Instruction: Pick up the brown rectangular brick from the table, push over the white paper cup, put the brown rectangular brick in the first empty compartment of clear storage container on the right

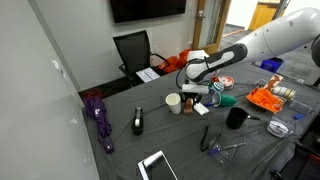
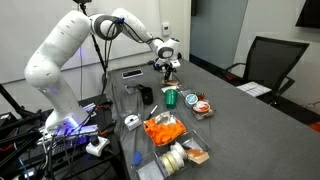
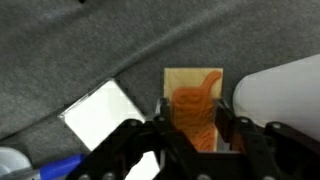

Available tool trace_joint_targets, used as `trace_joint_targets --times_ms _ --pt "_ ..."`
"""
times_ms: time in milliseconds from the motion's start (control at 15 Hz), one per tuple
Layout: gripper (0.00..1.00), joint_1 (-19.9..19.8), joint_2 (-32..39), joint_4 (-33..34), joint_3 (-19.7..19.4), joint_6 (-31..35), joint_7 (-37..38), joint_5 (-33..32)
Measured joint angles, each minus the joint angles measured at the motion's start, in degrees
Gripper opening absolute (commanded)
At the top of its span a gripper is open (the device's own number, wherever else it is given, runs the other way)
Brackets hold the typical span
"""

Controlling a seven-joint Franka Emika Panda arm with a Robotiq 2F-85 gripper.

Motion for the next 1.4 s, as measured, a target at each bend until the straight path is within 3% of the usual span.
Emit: trace_joint_targets --times_ms 800,1400 --pt "0.22 2.30 1.48 0.56 3.43 4.16 -1.22 2.46" --pt "0.22 0.65 1.75 1.53 3.33 2.14 -13.81 2.40"
